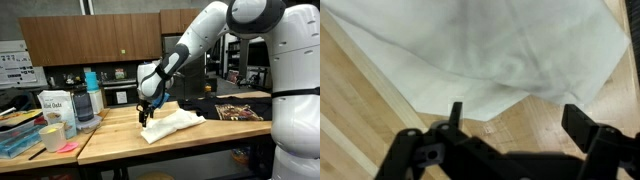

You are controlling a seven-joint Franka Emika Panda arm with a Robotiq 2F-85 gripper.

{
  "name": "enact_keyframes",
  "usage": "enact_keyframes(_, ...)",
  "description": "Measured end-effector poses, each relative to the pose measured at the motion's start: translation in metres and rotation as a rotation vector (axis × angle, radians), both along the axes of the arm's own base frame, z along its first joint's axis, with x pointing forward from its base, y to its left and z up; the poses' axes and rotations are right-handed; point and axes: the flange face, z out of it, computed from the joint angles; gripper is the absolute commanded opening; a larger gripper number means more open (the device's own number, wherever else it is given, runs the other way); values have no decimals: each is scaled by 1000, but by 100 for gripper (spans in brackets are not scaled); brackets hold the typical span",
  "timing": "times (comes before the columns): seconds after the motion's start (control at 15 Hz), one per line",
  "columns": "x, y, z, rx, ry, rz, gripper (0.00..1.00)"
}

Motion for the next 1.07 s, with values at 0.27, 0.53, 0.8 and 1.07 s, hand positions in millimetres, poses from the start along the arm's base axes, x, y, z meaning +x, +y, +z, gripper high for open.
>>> enact_keyframes(0.27,-5,11,1,56,-78,-37,100)
enact_keyframes(0.53,-7,23,-5,123,-117,-101,100)
enact_keyframes(0.8,-7,28,-20,166,-119,-155,100)
enact_keyframes(1.07,-4,26,-31,171,-130,-209,100)
